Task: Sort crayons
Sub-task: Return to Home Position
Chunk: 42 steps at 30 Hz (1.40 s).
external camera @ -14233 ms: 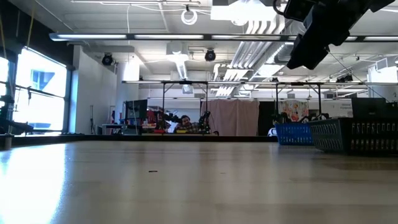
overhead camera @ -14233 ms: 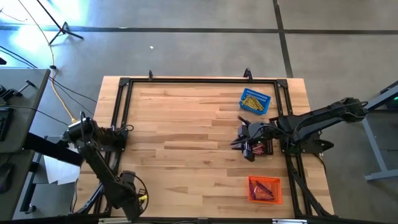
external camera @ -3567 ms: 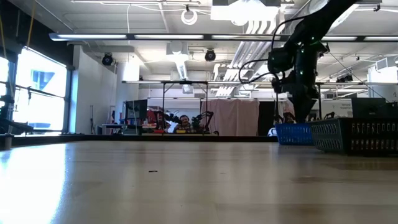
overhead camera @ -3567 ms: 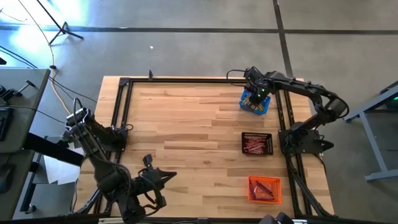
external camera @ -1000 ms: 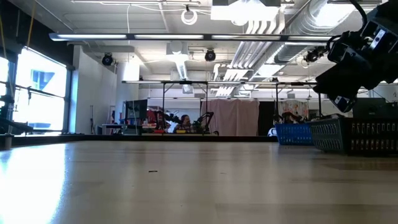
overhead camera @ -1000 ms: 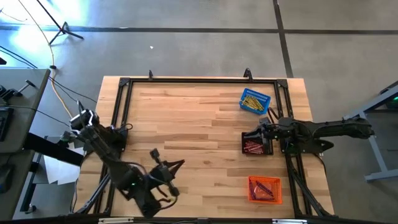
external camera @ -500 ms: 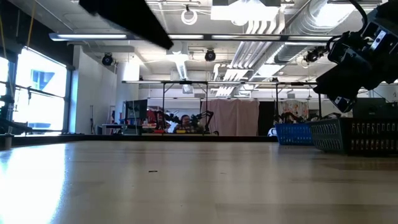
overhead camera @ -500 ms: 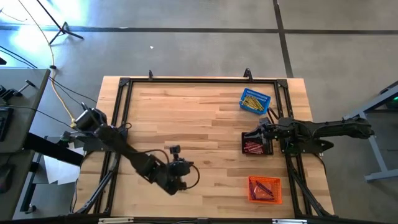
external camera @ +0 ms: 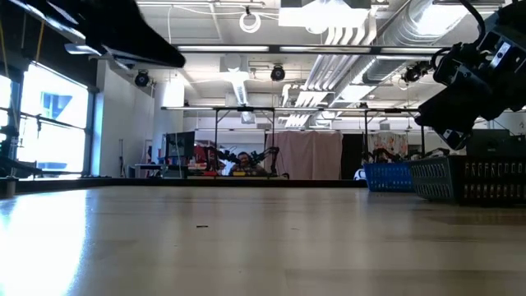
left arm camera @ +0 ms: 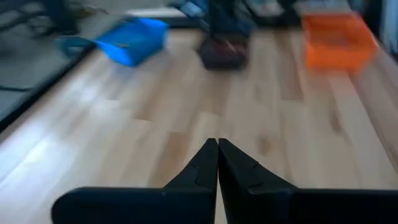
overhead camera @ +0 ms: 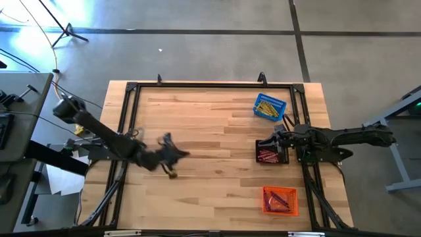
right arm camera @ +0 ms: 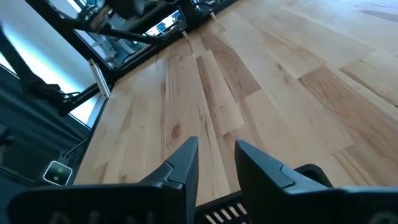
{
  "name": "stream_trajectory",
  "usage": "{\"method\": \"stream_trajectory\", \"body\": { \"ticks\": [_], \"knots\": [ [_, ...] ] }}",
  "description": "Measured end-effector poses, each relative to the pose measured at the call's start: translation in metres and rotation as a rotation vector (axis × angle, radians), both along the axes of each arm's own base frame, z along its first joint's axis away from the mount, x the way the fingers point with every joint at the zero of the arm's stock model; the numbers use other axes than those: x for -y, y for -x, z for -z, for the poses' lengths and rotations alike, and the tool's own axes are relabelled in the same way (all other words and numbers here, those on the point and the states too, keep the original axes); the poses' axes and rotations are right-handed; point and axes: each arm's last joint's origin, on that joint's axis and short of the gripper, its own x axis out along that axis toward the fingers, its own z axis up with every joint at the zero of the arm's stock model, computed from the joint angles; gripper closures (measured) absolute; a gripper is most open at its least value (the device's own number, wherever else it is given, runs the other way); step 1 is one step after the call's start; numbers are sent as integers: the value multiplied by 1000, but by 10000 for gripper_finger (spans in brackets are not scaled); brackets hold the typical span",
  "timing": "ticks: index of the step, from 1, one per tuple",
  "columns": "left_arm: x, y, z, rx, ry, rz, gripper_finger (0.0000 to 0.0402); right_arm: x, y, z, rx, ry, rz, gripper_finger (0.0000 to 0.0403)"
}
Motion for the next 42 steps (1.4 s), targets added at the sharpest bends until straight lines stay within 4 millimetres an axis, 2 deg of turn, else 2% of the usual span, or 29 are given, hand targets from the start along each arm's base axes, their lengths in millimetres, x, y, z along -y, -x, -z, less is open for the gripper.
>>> {"method": "stream_trajectory", "body": {
  "ticks": [3,8,14,25,33,42],
  "knots": [
    [-23,27,1,86,38,-104,401,0,0,0,-1,0,0,312],
    [-57,71,16,132,59,-317,401,0,0,1,-10,0,0,312],
    [-75,99,32,154,159,-402,401,0,1,2,-17,0,0,312],
    [-83,113,30,178,74,-135,401,0,1,2,-17,0,0,312],
    [-82,114,42,241,125,85,401,0,1,2,-17,0,0,312],
    [-79,113,41,245,159,224,401,0,1,2,-17,0,1,312]
  ]
}}
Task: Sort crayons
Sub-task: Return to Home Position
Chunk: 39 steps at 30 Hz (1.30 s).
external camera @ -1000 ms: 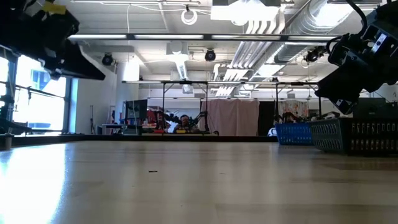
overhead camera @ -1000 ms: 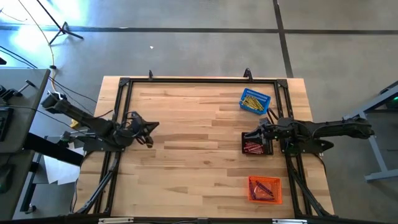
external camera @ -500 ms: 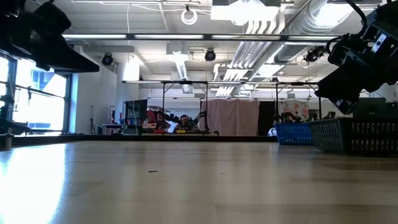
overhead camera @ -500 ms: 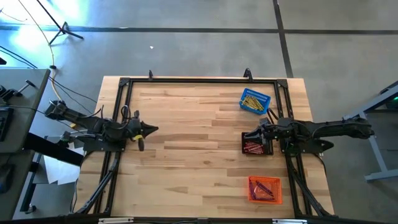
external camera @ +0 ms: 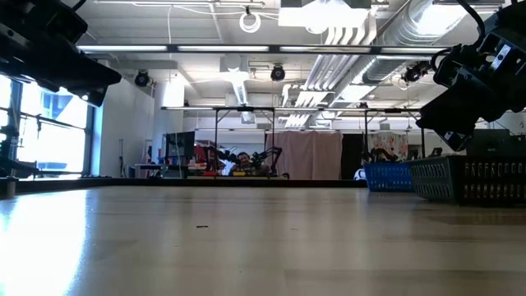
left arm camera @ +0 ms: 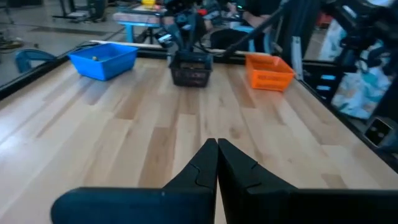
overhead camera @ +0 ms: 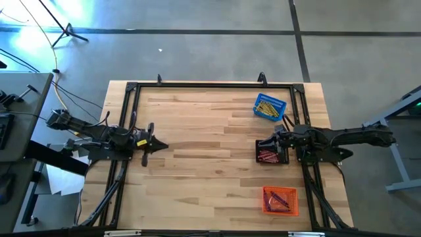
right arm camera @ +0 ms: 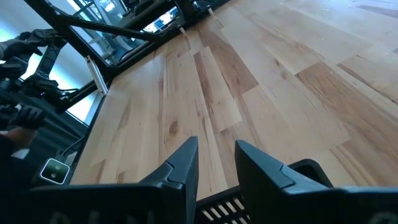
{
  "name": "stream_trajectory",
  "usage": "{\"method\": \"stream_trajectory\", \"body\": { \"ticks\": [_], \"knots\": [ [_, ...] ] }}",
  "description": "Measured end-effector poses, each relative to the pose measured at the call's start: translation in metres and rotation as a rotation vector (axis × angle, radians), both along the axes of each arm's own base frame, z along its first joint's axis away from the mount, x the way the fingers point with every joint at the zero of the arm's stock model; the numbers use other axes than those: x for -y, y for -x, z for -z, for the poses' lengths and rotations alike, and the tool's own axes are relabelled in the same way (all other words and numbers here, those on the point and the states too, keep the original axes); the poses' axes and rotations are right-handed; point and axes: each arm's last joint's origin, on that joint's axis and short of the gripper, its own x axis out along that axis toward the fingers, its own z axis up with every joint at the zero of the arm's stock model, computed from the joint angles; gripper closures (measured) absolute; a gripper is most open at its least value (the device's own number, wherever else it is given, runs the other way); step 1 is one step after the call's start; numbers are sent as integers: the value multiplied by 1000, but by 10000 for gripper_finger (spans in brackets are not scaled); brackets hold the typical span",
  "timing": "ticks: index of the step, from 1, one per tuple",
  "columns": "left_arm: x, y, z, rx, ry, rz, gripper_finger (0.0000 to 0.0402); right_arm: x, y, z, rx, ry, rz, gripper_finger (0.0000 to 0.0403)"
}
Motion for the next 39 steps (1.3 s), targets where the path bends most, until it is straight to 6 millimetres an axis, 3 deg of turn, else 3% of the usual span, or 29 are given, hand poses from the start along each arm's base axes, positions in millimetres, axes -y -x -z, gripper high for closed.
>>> {"method": "stream_trajectory", "body": {
  "ticks": [11,16,20,39],
  "knots": [
    [10,1,2,-17,-34,223,401,0,0,0,0,0,0,312],
    [13,2,21,-52,-30,296,401,0,0,0,0,0,0,312],
    [14,3,22,-75,-5,345,401,0,0,0,0,0,0,312],
    [14,3,23,-84,-7,337,401,0,0,0,0,0,0,312]
  ]
}}
